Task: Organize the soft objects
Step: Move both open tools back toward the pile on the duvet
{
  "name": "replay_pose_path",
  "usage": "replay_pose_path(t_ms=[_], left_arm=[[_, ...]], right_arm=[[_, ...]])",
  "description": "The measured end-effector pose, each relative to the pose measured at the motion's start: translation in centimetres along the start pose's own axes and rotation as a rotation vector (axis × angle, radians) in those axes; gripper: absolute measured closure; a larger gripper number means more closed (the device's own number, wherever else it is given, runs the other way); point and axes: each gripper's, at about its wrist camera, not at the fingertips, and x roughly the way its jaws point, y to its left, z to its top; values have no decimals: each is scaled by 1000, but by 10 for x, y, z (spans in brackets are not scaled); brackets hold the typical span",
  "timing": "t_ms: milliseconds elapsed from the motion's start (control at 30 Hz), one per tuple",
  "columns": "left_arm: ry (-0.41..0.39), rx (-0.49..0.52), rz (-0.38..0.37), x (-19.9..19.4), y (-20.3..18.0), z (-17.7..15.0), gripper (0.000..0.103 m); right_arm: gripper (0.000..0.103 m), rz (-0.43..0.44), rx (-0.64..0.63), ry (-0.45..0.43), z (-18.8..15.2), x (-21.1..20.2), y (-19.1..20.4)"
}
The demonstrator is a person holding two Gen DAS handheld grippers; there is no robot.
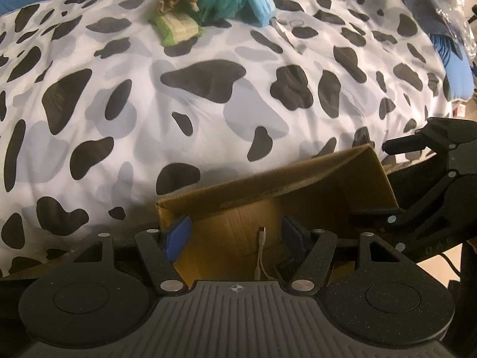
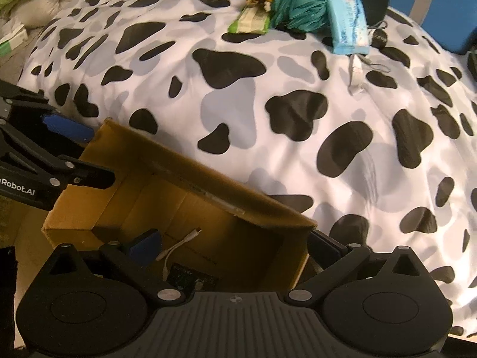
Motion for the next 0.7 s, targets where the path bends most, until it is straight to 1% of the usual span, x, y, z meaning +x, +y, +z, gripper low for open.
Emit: replay_pose_path(t_ms=[167,333,467,567,700], left_arm=[[-38,-1,5,-5,-1,1,37],[-76,-3,12,-11,-1,4,37],[-121,-27,18,-17,3,7,37],[-164,-41,49,-23,4,9,37],[-242,-21,94,-34,0,14,37]], right_arm=[[0,-10,32,-57,5,-8,-5],[0,-43,49,-97,10,-12,-9],[0,-77,65,-129,14,-15,-14],[0,-90,91,-154,17,-17,-21],[0,-103,130,-196,22,-22,-33]])
